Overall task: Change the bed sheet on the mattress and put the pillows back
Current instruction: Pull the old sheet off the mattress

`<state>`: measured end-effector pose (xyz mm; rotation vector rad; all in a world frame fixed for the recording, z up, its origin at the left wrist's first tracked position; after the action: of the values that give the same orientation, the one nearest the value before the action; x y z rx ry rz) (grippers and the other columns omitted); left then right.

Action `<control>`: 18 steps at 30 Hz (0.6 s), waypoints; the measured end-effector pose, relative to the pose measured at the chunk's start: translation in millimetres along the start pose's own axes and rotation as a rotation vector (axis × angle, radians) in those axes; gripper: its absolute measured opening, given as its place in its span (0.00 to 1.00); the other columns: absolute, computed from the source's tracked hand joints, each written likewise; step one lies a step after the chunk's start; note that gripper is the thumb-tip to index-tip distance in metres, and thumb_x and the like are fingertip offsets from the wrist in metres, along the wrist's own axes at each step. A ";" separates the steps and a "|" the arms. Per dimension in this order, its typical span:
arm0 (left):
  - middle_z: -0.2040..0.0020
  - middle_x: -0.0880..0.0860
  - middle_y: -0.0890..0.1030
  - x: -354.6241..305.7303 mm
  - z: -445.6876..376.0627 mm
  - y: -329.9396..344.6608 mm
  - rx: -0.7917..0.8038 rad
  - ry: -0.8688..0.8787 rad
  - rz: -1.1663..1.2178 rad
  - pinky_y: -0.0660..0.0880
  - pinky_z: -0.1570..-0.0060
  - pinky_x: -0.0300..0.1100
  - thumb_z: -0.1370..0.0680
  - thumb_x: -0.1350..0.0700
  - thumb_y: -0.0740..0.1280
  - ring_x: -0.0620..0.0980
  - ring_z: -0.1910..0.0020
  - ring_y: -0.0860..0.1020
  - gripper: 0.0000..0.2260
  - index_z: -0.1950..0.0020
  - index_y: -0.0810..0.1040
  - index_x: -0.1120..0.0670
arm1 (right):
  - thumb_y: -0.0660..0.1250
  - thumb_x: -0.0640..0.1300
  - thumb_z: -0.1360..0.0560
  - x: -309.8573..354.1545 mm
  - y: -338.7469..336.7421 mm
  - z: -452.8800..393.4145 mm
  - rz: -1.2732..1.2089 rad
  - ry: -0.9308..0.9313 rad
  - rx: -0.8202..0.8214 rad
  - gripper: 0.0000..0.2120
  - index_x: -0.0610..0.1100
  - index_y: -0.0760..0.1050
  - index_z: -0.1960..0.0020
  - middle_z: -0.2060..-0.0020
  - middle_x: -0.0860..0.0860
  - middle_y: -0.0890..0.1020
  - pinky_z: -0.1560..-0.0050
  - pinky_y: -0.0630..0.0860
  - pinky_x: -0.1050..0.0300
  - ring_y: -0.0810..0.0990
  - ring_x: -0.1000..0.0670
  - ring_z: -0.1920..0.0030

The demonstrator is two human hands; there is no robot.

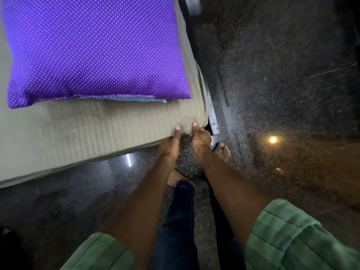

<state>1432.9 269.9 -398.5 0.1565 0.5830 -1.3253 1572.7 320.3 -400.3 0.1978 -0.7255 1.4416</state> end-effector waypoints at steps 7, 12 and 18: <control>0.50 0.51 0.88 -1.3 20.1 27.7 0.153 -0.129 0.269 0.82 0.52 0.45 0.34 0.20 0.65 0.49 0.50 0.86 0.38 0.44 0.86 0.51 | 0.68 0.53 0.20 27.0 -10.3 32.9 0.076 -0.134 0.266 0.17 0.46 0.75 0.65 0.71 0.52 0.77 0.60 0.72 0.51 0.75 0.50 0.67; 0.61 0.54 0.80 -48.7 44.8 28.5 0.183 -0.086 0.634 0.72 0.60 0.45 0.18 0.36 0.62 0.53 0.61 0.76 0.22 0.56 0.84 0.52 | 0.65 0.52 0.17 81.6 -7.9 82.4 0.208 -0.457 0.497 0.22 0.40 0.72 0.65 0.73 0.48 0.73 0.66 0.70 0.49 0.72 0.49 0.70; 0.36 0.54 0.83 -68.3 67.8 -0.4 0.111 0.073 0.796 0.76 0.43 0.43 0.14 0.44 0.56 0.51 0.39 0.81 0.22 0.29 0.76 0.56 | 0.56 0.75 0.24 36.1 -35.4 57.6 0.091 0.185 0.354 0.37 0.42 0.83 0.50 0.60 0.46 0.83 0.61 0.73 0.54 0.79 0.50 0.64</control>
<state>1445.1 299.8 -307.8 0.4767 0.4355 -0.5774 1585.6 313.6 -325.0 0.3021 -0.3285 1.6455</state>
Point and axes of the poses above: each hand's wrist, its own z-axis away from the middle knuckle, its own y-axis out of the palm, x = y × z, the point moved 7 cm from there along -z, towards the middle knuckle
